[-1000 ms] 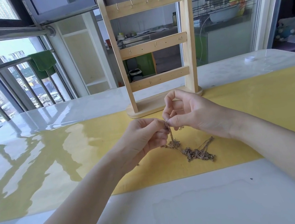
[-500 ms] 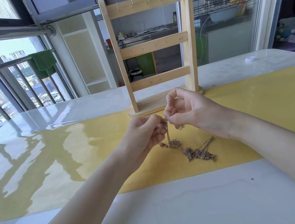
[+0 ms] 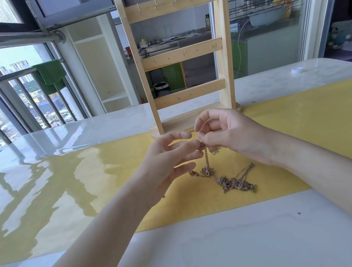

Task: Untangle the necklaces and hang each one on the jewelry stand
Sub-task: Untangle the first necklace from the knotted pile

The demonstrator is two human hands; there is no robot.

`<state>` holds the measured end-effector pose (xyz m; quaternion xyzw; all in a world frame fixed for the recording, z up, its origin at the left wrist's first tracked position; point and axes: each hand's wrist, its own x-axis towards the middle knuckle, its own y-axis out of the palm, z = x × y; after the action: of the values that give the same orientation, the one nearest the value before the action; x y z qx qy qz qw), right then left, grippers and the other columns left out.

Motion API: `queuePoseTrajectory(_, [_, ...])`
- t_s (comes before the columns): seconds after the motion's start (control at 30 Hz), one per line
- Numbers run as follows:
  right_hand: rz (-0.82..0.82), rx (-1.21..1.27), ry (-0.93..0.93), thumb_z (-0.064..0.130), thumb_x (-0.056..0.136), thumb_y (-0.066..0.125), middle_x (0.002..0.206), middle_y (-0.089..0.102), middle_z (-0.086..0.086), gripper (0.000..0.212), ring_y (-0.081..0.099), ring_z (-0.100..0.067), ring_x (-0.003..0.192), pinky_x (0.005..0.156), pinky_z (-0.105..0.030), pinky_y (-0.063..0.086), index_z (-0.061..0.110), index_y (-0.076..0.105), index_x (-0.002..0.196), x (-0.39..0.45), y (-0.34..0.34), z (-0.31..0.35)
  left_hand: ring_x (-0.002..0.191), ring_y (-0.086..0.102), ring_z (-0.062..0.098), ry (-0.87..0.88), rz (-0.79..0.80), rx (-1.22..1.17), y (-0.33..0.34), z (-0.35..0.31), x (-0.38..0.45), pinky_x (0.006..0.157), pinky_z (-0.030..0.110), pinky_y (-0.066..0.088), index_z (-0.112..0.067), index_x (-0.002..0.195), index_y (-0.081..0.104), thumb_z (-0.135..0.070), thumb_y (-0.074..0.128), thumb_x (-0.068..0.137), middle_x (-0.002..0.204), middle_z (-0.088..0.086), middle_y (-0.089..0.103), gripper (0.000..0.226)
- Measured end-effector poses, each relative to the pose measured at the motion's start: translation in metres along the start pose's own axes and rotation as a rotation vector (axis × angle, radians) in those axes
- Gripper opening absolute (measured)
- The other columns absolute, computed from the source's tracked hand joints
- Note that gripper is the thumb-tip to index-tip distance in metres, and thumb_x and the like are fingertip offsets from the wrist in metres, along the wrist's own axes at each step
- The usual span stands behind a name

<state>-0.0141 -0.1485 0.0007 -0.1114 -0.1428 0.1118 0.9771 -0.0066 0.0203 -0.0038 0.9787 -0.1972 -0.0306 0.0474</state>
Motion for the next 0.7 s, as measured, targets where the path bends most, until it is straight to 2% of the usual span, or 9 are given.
queuePoseTrajectory(0.13, [0.016,-0.005,-0.007,-0.001,0.086,0.059,0.070,0.057,0.008,0.018,0.050,-0.017,0.070,0.070,-0.038,0.040,0.017,0.058,0.089,0.0001,0.0003,-0.0008,0.067,0.059,0.009,-0.084,0.040,-0.049,-0.0019,0.0001,0.0009,0.056,0.019,0.050,-0.015,0.098,0.054,-0.005,0.063,0.087,0.080,0.000,0.068,0.017])
queuePoseTrajectory(0.23, [0.028,-0.012,-0.016,0.000,0.085,0.060,0.073,0.057,0.004,0.017,0.051,-0.018,0.072,0.070,-0.036,0.040,0.016,0.058,0.089,-0.0004,0.0015,-0.0011,0.066,0.054,0.010,-0.120,0.134,-0.086,-0.0017,-0.0005,0.0007,0.058,0.019,0.050,-0.012,0.103,0.056,-0.011,0.066,0.085,0.084,0.001,0.063,0.021])
queuePoseTrajectory(0.3, [0.031,-0.020,-0.008,-0.002,0.087,0.059,0.074,0.058,0.003,0.017,0.051,-0.019,0.072,0.071,-0.035,0.041,0.015,0.058,0.089,-0.0011,0.0020,-0.0012,0.065,0.054,0.009,-0.128,0.141,-0.079,-0.0017,-0.0001,0.0012,0.059,0.019,0.051,-0.011,0.104,0.057,-0.012,0.068,0.083,0.085,0.002,0.062,0.024])
queuePoseTrajectory(0.53, [0.003,-0.084,-0.009,-0.004,0.086,0.058,0.073,0.054,-0.001,0.017,0.050,-0.011,0.063,0.062,-0.019,0.045,0.014,0.057,0.083,-0.0005,0.0046,0.0005,0.060,0.048,0.009,-0.162,0.029,-0.086,-0.0010,-0.0001,0.0018,0.054,0.016,0.049,-0.014,0.090,0.062,-0.007,0.064,0.086,0.074,-0.002,0.063,0.008])
queuePoseTrajectory(0.6, [0.008,-0.100,-0.004,-0.004,0.085,0.058,0.073,0.055,-0.001,0.017,0.050,-0.006,0.059,0.061,-0.018,0.045,0.013,0.058,0.082,-0.0008,0.0049,0.0007,0.059,0.047,0.007,-0.118,-0.013,0.015,-0.0002,0.0006,0.0016,0.057,0.016,0.049,-0.013,0.085,0.065,-0.010,0.065,0.086,0.073,-0.002,0.062,0.003])
queuePoseTrajectory(0.7, [0.015,-0.168,0.006,-0.006,0.085,0.057,0.072,0.056,-0.001,0.019,0.050,-0.003,0.058,0.061,-0.016,0.044,0.012,0.060,0.081,-0.0013,0.0056,-0.0002,0.055,0.052,0.006,-0.025,-0.112,0.222,0.0010,0.0024,0.0030,0.062,0.017,0.052,-0.012,0.076,0.066,-0.006,0.066,0.085,0.066,-0.004,0.062,0.010])
